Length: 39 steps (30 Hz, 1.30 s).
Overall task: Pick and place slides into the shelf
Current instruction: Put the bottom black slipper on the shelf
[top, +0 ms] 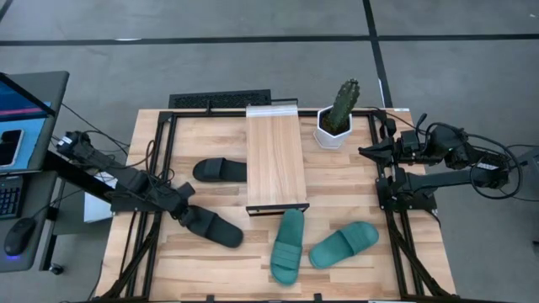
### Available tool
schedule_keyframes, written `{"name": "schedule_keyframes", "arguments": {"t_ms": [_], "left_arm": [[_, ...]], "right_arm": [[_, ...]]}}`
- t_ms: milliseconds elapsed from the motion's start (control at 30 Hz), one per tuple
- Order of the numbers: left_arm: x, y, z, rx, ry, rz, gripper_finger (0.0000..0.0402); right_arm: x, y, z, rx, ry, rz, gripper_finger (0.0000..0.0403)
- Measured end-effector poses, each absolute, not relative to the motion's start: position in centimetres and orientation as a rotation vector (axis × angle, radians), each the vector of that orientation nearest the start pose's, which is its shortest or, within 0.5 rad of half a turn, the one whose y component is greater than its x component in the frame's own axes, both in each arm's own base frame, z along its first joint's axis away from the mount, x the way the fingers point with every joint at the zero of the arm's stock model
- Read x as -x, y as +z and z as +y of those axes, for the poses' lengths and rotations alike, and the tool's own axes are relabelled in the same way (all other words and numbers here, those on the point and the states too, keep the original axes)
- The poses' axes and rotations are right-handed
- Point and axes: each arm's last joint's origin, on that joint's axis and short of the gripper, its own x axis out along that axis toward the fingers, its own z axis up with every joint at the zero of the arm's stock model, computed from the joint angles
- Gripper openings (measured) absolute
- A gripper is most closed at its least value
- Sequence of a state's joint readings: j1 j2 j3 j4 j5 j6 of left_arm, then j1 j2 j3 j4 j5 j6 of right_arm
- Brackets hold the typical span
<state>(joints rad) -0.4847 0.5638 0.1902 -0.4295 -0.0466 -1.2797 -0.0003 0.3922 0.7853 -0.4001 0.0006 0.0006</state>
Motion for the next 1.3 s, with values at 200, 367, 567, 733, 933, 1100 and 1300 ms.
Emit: {"name": "schedule_keyframes", "arguments": {"t_ms": [200,367,567,733,933,1100,1300], "left_arm": [[-10.7,14.1,-5.5,0.968,0.105,0.904,0.0165],[-11.1,14.1,-5.7,0.909,0.072,0.898,0.016],[-11.2,13.8,-5.8,0.83,0.057,0.919,0.0054],[-11.2,13.8,-5.8,0.812,0.046,0.916,0.0009],[-11.6,14.2,-6.1,0.85,-0.009,0.874,0.0002],[-11.4,14.5,-6.8,0.893,-0.054,0.885,0.0001],[-10.9,14.5,-7.6,0.928,-0.079,0.909,0.0001]], "right_arm": [[-7.6,35.3,0.0,-0.001,-0.001,0.007,0.0],[-7.6,35.3,0.0,-0.001,-0.001,0.007,0.0],[-7.6,35.3,0.0,-0.001,-0.001,0.006,0.0],[-7.6,35.3,0.0,-0.001,-0.001,0.007,0.0],[-7.6,35.3,0.0,0.0,-0.001,0.007,0.0],[-7.6,35.3,0.0,-0.001,-0.001,0.007,0.0],[-7.6,35.3,0.0,-0.001,-0.001,0.007,0.0]]}}
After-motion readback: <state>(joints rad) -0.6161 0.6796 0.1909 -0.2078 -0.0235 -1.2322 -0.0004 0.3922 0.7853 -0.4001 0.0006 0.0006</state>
